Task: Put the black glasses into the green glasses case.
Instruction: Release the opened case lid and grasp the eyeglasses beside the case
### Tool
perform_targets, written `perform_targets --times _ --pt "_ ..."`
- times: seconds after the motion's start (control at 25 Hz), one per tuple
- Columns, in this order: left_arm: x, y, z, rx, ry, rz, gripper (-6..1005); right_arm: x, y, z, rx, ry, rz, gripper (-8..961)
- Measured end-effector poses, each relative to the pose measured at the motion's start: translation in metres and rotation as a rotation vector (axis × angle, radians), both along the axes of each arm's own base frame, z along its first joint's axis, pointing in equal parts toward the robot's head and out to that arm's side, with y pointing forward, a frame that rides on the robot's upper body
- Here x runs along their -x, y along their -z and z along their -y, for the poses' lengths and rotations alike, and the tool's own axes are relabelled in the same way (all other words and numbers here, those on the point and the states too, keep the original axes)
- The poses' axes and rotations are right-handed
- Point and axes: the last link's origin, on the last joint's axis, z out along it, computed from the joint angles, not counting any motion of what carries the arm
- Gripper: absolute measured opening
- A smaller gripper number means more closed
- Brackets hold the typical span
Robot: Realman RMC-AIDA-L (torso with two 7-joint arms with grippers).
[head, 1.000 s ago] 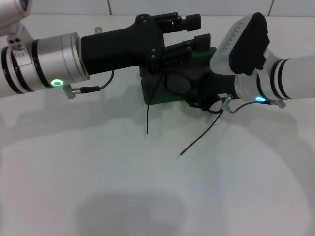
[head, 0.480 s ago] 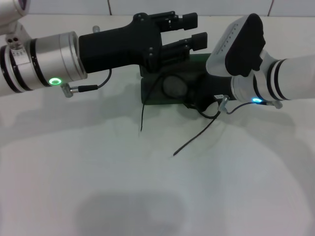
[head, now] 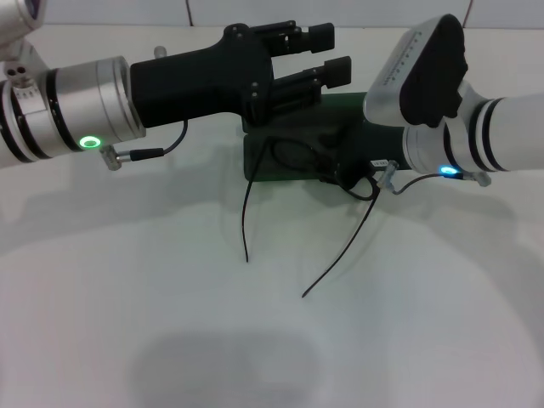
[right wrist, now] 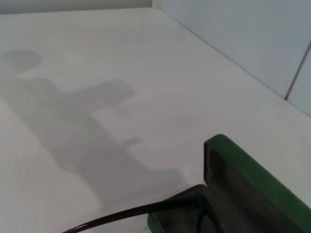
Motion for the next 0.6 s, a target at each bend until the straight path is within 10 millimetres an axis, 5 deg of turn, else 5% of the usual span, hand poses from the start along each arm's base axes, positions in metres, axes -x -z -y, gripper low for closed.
perform_targets --times 0.6 --pt "0.007 -0.006 0.001 -0.06 0.003 0.003 511 -0.021 -0.022 0.035 -0.121 -0.108 -0.095 395"
